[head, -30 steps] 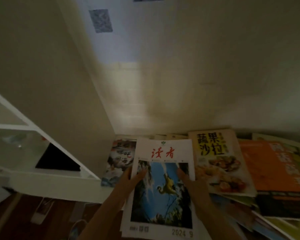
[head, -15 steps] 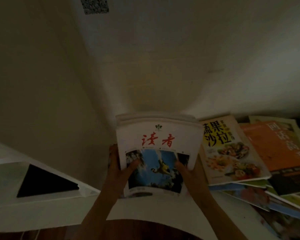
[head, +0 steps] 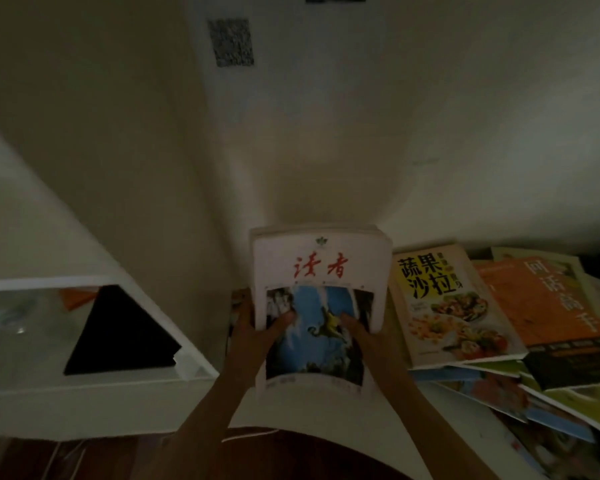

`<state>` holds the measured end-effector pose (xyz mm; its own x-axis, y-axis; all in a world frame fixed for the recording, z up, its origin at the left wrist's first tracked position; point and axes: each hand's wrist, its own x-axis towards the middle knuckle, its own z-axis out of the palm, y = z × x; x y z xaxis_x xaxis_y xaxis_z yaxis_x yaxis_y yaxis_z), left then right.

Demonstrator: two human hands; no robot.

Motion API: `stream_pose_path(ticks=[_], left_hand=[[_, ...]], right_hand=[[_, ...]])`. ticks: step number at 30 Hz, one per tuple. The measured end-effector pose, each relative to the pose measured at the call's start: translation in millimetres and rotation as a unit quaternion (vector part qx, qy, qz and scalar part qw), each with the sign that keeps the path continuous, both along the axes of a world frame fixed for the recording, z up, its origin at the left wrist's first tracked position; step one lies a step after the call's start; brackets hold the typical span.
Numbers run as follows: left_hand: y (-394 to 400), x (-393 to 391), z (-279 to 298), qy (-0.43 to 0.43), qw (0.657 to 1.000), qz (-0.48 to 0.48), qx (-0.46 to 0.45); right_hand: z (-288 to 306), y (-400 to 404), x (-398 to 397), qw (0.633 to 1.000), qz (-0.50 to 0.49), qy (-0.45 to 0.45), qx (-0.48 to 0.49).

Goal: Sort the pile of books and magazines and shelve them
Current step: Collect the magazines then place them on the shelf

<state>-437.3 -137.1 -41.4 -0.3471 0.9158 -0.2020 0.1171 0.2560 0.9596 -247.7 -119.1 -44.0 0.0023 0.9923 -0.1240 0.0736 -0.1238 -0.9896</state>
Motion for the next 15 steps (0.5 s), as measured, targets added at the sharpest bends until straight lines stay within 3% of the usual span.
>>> stream_pose_path(ticks=[6, 15], left_hand=[[-54.1, 23.3, 67.3, 0.063, 0.995, 0.066, 0.050], [-171.0, 41.5, 219.7, 0.119, 0.945, 0.162, 0.258]], right_hand=[[58.7, -36.9, 23.6, 0.998, 0.023, 0.013, 0.063], [218.2, -105.9, 35.1, 0.967, 0.143, 0.088, 0.189]])
